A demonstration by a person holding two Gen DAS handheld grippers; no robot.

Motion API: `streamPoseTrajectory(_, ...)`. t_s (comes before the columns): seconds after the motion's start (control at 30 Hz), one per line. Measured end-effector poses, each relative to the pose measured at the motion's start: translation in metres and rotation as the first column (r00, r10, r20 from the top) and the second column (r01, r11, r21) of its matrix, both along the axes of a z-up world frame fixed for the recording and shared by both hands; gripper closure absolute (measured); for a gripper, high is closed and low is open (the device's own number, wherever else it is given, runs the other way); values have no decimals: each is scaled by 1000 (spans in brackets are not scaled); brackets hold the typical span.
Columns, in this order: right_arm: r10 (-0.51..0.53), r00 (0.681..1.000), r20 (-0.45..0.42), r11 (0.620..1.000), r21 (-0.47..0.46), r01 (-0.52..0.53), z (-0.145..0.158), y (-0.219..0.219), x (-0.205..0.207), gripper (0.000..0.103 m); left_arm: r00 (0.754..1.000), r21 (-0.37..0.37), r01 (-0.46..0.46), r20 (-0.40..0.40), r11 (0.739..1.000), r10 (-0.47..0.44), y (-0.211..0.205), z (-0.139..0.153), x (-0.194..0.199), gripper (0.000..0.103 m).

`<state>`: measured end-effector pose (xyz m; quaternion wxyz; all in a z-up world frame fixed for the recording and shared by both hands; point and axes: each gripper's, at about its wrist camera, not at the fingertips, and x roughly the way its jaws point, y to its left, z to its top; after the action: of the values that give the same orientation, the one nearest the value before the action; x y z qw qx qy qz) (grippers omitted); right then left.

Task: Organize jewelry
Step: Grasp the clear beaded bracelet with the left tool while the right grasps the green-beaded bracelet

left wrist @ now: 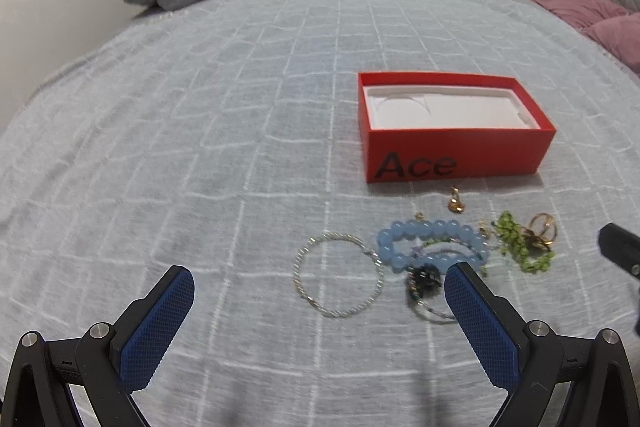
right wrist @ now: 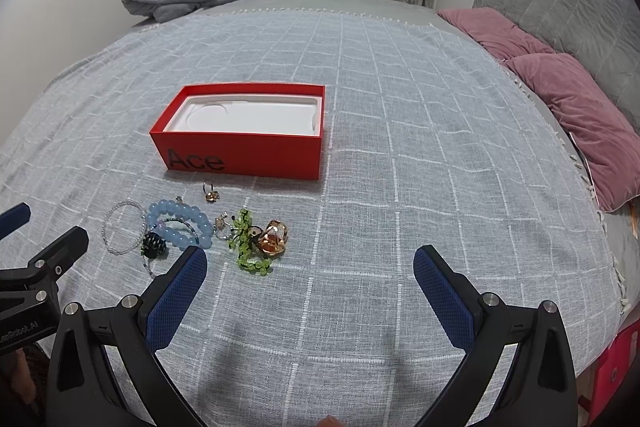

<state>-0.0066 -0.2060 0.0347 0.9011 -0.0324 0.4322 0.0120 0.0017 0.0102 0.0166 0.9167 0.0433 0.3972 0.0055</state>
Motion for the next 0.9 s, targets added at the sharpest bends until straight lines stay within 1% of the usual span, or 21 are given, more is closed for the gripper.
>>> streamPoseTrajectory(0.1, 6, 1000, -8, 1000, -7, -6, -1, -2, 3, 0, 999, 0, 42, -30, 999, -42, 5, -2, 7, 0)
streamPoseTrajectory(0.2, 28, 999, -33, 1000, -12, -29, -4, -3, 8, 0, 997, -45, 48, -60, 998, -51, 18, -5, 17, 0)
streamPoseTrajectory(0.27, 36, 998, -58, 999, -14, -37, -7, -3, 13, 0, 992, -78, 61, -101, 995, -69, 25, -9, 27, 0)
streamPoseTrajectory(0.33, 54, 995, -88, 999, -4, -54, -10, -2, 19, 0, 987, -82, 70, -136, 994, -81, 29, -13, 37, 1)
streamPoseTrajectory(0.4, 70, 992, -108, 998, 3, -70, -12, -1, 22, 0, 986, -98, 72, -144, 993, -86, 34, -15, 45, 5)
streamPoseTrajectory(0.47, 89, 989, -117, 996, 3, -89, -13, 2, 25, 0, 981, -149, 82, -160, 985, -106, 41, -19, 53, 9)
streamPoseTrajectory(0.53, 110, 987, -119, 994, 21, -108, -15, 5, 27, 0, 974, -210, 112, -169, 971, -149, 47, -26, 60, 13)
streamPoseTrajectory(0.57, 118, 986, -119, 993, 36, -115, -16, 6, 27, 0, 970, -222, 127, -177, 967, -168, 48, -31, 63, 18)
streamPoseTrajectory(0.6, 130, 984, -121, 991, 58, -124, -18, 8, 27, 0, 967, -223, 138, -182, 965, -180, 48, -35, 64, 23)
streamPoseTrajectory(0.67, 155, 979, -130, 985, 94, -144, -22, 12, 25, 0, 959, -214, 173, -184, 961, -214, 47, -44, 66, 27)
streamPoseTrajectory(0.77, 190, 973, -129, 977, 121, -175, -30, 21, 22, 0, 944, -205, 225, -195, 953, -265, 46, -58, 65, 36)
streamPoseTrajectory(0.83, 217, 968, -126, 969, 144, -199, -34, 28, 19, 0, 933, -210, 261, -196, 942, -303, 46, -62, 64, 37)
streamPoseTrajectory(0.9, 241, 962, -128, 961, 169, -219, -38, 35, 18, 0, 925, -196, 301, -179, 933, -336, 46, -63, 60, 37)
